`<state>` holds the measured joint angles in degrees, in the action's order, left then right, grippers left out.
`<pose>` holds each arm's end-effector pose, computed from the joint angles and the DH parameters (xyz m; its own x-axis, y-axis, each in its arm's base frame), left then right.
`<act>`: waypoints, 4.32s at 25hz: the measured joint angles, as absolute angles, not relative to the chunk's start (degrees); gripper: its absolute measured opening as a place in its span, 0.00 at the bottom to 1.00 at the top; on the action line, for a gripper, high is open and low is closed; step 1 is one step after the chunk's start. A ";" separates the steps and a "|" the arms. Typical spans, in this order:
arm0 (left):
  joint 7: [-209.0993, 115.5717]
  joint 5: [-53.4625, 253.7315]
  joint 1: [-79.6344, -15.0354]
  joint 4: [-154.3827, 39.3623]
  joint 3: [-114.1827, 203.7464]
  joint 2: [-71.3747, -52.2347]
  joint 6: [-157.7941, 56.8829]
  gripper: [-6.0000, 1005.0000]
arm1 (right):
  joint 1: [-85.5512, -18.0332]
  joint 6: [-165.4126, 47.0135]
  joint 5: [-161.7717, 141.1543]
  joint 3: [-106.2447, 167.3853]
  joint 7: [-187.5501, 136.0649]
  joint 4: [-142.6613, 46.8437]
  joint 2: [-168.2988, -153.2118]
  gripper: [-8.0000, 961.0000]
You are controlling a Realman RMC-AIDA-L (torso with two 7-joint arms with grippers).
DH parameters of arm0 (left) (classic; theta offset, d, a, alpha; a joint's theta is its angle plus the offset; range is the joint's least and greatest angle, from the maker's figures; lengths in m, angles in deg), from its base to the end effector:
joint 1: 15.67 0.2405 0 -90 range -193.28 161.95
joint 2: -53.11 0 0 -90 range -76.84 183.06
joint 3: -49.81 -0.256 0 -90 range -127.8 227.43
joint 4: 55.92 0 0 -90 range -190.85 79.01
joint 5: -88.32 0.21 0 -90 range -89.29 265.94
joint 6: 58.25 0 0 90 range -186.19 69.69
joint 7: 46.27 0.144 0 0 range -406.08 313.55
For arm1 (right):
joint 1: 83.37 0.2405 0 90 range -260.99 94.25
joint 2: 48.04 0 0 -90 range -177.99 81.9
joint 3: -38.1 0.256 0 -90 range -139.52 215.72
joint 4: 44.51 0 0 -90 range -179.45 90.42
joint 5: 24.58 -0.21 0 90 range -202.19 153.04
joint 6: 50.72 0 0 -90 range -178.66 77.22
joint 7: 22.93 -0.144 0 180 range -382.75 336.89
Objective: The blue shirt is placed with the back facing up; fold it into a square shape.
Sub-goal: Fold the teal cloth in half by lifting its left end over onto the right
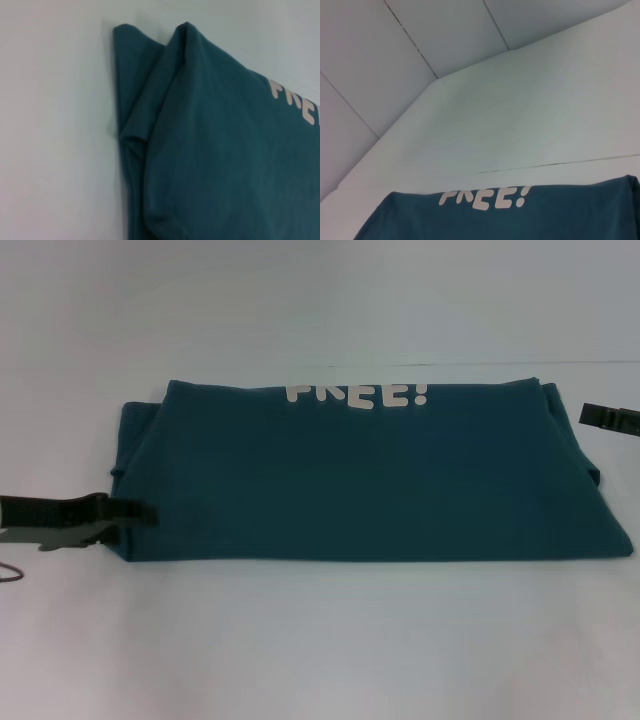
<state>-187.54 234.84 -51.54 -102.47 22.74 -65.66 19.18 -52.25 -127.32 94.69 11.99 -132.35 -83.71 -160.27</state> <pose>-0.3136 0.3651 0.0393 0.1069 0.8916 0.4400 0.9873 -0.0430 -0.1527 0.3189 0.3725 0.0899 0.4160 -0.6098 -0.6745 -0.8972 -0.3963 -0.1951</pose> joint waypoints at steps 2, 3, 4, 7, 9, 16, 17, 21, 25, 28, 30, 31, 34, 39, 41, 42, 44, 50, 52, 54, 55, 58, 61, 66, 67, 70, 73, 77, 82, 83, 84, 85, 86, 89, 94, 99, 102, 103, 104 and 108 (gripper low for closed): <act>-187.85 234.84 -50.84 -103.48 22.84 -65.53 20.06 0.71 | -52.25 -127.03 94.69 11.99 -132.36 -83.71 -160.27 0.96; -188.06 234.84 -50.47 -104.22 22.92 -65.48 20.67 0.71 | -52.25 -126.95 94.69 12.00 -132.37 -83.71 -160.27 0.96; -188.24 234.84 -50.20 -104.83 22.96 -65.48 21.18 0.71 | -52.23 -126.95 94.69 12.00 -132.40 -83.71 -160.26 0.96; -189.46 235.12 -49.31 -106.62 22.98 -65.43 22.72 0.71 | -52.19 -126.91 94.69 12.04 -132.57 -83.71 -160.20 0.96; -190.21 235.24 -48.83 -106.97 23.03 -65.39 22.93 0.71 | -52.18 -126.87 94.69 12.06 -132.58 -83.71 -160.18 0.96; -190.83 235.32 -48.71 -105.02 22.89 -65.39 20.88 0.71 | -52.04 -126.57 94.69 12.17 -132.49 -83.71 -160.18 0.96; -190.84 235.32 -48.92 -104.31 22.85 -65.38 20.26 0.71 | -52.00 -126.55 94.69 12.18 -132.47 -83.71 -160.18 0.96; -190.91 235.35 -49.16 -103.12 22.79 -65.38 17.87 0.71 | -51.90 -126.54 94.68 12.18 -132.55 -83.72 -160.18 0.96; -191.03 235.36 -49.29 -102.40 22.77 -65.42 16.29 0.71 | -51.86 -126.64 94.65 12.18 -132.79 -83.74 -160.15 0.96; -191.05 235.36 -49.37 -102.05 22.75 -65.39 15.79 0.71 | -51.80 -126.82 94.64 12.17 -132.88 -83.76 -160.08 0.96; -191.05 235.36 -49.45 -101.85 22.74 -65.39 15.61 0.71 | -51.78 -126.84 94.63 12.18 -132.93 -83.81 -160.03 0.96; -191.04 235.36 -49.57 -101.70 22.74 -65.39 15.56 0.71 | -51.78 -126.84 94.62 12.18 -132.94 -83.84 -160.03 0.96; -190.90 235.36 -50.09 -101.07 22.74 -65.40 15.54 0.71 | -51.78 -126.83 94.60 12.18 -132.96 -83.87 -160.01 0.96; -190.60 235.35 -50.90 -100.23 22.40 -65.37 15.84 0.71 | -51.81 -126.86 94.60 12.18 -132.96 -83.89 -160.00 0.96; -190.61 235.28 -51.02 -100.21 21.71 -65.36 15.93 0.71 | -51.82 -126.85 94.59 12.17 -132.96 -83.89 -160.00 0.96; -190.65 235.20 -51.12 -100.21 21.37 -65.36 15.98 0.71 | -51.82 -126.85 94.60 12.17 -132.96 -83.89 -160.00 0.96; -190.69 234.99 -51.43 -100.21 21.01 -65.38 16.15 0.71 | -51.82 -126.83 94.60 12.17 -132.97 -83.89 -160.00 0.96; -190.70 234.91 -52.25 -100.21 20.31 -65.40 16.59 0.72 | -51.82 -126.84 94.60 12.17 -132.97 -83.89 -159.92 0.96; -190.71 234.96 -52.34 -100.22 20.25 -65.33 16.59 0.71 | -51.82 -126.83 94.60 12.17 -132.97 -83.89 -159.91 0.96; -190.71 235.18 -52.39 -100.31 20.21 -65.28 16.42 0.71 | -51.82 -126.76 94.60 12.14 -132.97 -83.89 -159.92 0.96; -190.71 235.28 -52.41 -100.40 20.19 -65.25 16.32 0.71 | -51.82 -126.69 94.60 12.12 -132.97 -83.89 -159.92 0.96; -190.61 235.31 -52.38 -100.56 20.16 -65.14 16.22 0.71 | -51.82 -126.66 94.60 12.10 -132.97 -83.89 -159.92 0.96; -190.54 235.76 -52.29 -100.68 20.16 -65.03 16.24 0.71 | -51.82 -126.68 94.60 12.17 -132.97 -83.89 -159.91 0.96; -190.71 236.98 -52.31 -100.78 20.19 -65.01 16.60 0.71 | -51.82 -126.77 94.60 12.18 -132.96 -83.89 -159.92 0.96; -190.73 236.99 -52.30 -100.79 20.19 -65.01 16.61 0.71 | -51.82 -126.79 94.60 12.17 -132.97 -83.89 -159.92 0.96; -190.82 237.13 -52.13 -100.86 20.20 -65.01 16.60 0.71 | -51.82 -126.86 94.60 12.17 -132.97 -83.89 -159.92 0.96; -190.90 237.57 -52.09 -100.86 20.20 -65.01 16.60 0.72 | -51.83 -126.93 94.60 12.18 -132.97 -83.89 -159.92 0.96; -190.92 237.63 -52.01 -100.86 20.20 -65.01 16.63 0.71 | -51.90 -126.98 94.60 12.18 -132.97 -83.89 -159.92 0.96; -190.93 237.86 -52.20 -100.84 20.19 -65.01 16.63 0.71 | -51.91 -127.07 94.60 12.17 -133.04 -83.89 -159.92 0.95; -190.94 238.02 -52.21 -100.83 20.12 -65.01 16.55 0.71 | -51.91 -127.09 94.60 12.18 -133.06 -83.89 -159.92 0.95; -190.93 238.15 -52.21 -100.83 19.99 -65.01 16.44 0.71 | -51.91 -127.12 94.60 12.17 -133.08 -83.89 -159.92 0.95; -190.91 238.25 -52.22 -100.83 19.87 -65.01 16.30 0.68 | -51.91 -127.16 94.60 12.18 -133.10 -83.89 -159.92 0.95; -190.87 238.34 -52.22 -100.83 19.75 -65.01 16.15 0.66 | -51.91 -127.21 94.60 12.18 -133.12 -83.89 -159.92 0.95; -190.77 238.37 -52.30 -100.83 19.15 -65.01 15.88 0.60 | -51.91 -127.31 94.60 12.17 -133.15 -83.89 -159.92 0.95; -191.47 238.96 -52.41 -100.87 18.12 -65.05 15.09 0.48 | -51.91 -127.39 94.60 12.17 -133.15 -83.89 -159.92 0.95; -192.11 239.85 -52.48 -100.91 18.05 -65.09 14.22 0.37 | -52.00 -127.39 94.53 12.17 -133.14 -83.89 -159.92 0.95; -192.15 239.88 -52.49 -100.92 17.82 -65.14 13.90 0.22 | -52.00 -127.39 94.46 12.17 -133.14 -83.89 -159.92 0.95; -192.18 239.88 -52.50 -100.92 17.65 -65.17 13.81 0.17 | -52.00 -127.39 94.43 12.17 -133.14 -83.89 -159.92 0.95; -192.20 239.89 -52.52 -100.92 17.50 -65.19 13.78 0.14 | -52.00 -127.38 94.34 12.17 -133.14 -83.89 -159.92 0.95; -192.06 239.92 -52.63 -100.98 17.46 -65.14 13.78 0.01 | -52.06 -127.32 94.05 12.17 -133.14 -83.89 -159.92 0.95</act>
<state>-192.06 239.92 -52.63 -100.98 17.46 -65.14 13.78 -52.06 -127.32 94.05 12.17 -133.14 -83.89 -159.92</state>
